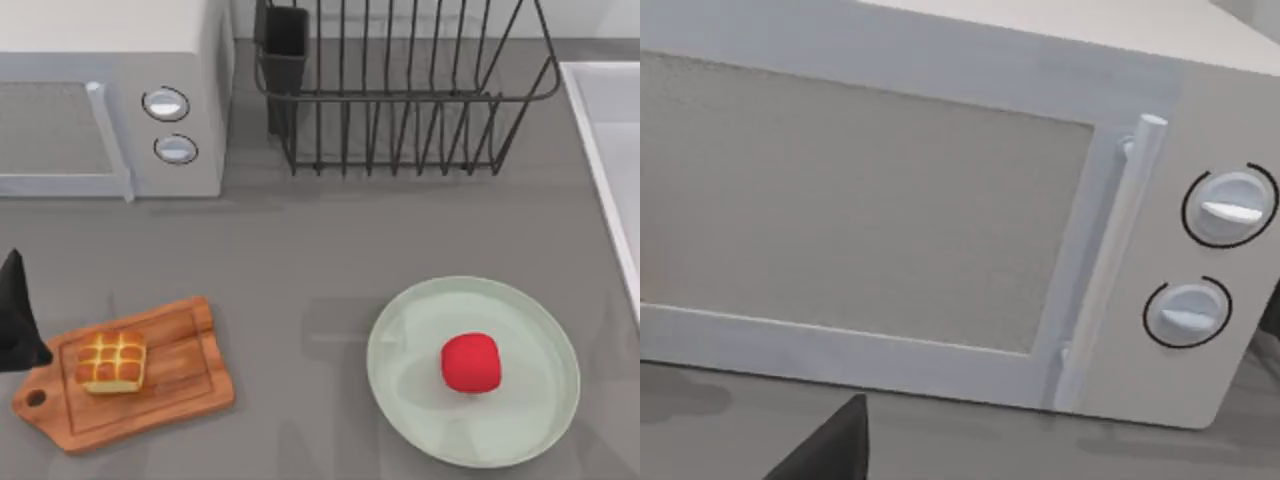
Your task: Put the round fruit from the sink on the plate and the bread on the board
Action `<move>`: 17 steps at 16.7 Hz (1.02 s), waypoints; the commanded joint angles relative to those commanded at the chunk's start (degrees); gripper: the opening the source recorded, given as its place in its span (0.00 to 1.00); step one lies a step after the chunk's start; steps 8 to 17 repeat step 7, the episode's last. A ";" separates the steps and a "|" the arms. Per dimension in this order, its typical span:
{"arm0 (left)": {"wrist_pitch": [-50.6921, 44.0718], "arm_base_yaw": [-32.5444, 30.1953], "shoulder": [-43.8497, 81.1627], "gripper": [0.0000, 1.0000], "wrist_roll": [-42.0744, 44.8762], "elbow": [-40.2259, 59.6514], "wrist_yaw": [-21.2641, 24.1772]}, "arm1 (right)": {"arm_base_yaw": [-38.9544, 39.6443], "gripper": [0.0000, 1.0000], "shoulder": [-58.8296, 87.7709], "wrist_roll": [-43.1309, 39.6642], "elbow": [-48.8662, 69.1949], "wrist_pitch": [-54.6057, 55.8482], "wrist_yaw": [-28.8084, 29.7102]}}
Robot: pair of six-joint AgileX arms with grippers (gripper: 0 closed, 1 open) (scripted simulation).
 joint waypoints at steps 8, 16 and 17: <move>3.83 2.64 -6.08 1.00 10.02 -4.21 -0.05 | 0.00 1.00 0.00 0.00 0.00 0.00 0.00; 3.83 2.64 -6.08 1.00 10.02 -4.21 -0.05 | 0.00 1.00 0.00 0.00 0.00 0.00 0.00; 3.83 2.64 -6.08 1.00 10.02 -4.21 -0.05 | 0.00 1.00 0.00 0.00 0.00 0.00 0.00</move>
